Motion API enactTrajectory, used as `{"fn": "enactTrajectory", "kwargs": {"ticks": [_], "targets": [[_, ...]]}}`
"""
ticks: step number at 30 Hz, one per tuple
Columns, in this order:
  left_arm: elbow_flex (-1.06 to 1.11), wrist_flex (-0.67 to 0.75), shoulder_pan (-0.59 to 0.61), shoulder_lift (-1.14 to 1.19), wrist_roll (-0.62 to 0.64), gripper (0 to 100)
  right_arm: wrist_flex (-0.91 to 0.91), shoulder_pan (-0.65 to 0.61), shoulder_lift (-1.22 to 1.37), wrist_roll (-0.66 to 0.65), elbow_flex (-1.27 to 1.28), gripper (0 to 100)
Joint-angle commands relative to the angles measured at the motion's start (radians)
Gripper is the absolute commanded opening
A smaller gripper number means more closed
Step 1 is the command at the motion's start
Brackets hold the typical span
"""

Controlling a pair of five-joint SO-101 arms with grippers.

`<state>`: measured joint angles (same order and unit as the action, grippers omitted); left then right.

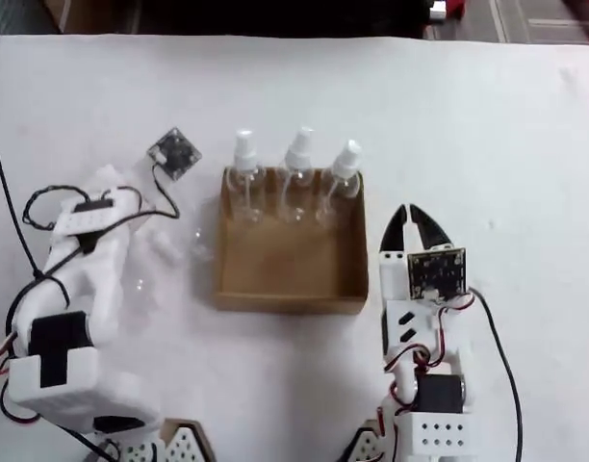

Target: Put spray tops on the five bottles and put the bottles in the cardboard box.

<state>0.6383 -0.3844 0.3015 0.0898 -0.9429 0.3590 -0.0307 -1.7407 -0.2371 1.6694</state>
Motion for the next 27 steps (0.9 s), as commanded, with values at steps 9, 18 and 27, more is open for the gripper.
{"fn": "enactTrajectory", "kwargs": {"ticks": [9,18,27], "targets": [[0.094,-0.015,0.140,-0.004,-0.377,3,-0.021,0.008,-0.007,-0.012,0.006,1.8],[0.115,-0.011,0.366,-0.013,-0.585,3,-0.021,0.007,-0.007,-0.012,0.006,1.8],[0.092,-0.011,0.435,-0.133,-0.456,2,-0.021,0.007,-0.007,-0.012,0.008,1.8]]}}
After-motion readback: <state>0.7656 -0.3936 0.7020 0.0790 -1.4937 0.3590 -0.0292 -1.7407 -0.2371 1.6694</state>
